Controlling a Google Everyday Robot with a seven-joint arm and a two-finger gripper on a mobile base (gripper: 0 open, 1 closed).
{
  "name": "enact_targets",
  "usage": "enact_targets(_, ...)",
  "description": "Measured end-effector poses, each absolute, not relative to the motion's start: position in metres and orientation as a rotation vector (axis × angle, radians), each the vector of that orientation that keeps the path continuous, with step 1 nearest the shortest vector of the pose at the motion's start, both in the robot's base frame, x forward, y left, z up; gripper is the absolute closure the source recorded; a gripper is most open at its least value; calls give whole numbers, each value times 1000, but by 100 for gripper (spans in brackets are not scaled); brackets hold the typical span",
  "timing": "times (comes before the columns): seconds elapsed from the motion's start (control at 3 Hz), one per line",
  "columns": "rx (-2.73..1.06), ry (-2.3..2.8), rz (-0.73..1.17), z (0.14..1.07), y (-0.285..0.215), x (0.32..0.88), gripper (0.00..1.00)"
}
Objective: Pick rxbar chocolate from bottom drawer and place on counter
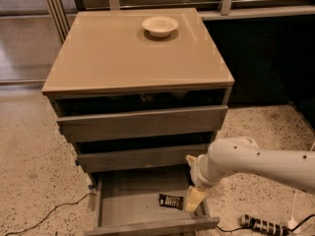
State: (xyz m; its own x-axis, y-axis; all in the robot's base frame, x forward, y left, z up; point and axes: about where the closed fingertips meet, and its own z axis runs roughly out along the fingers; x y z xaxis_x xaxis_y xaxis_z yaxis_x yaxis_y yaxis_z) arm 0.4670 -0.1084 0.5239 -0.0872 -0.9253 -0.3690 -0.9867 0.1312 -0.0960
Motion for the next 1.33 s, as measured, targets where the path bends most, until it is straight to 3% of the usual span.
enact_targets(0.33, -1801, 2053, 303, 448, -85, 472, 0)
enact_targets(1.33, -1826, 2007, 349, 394, -70, 482, 0)
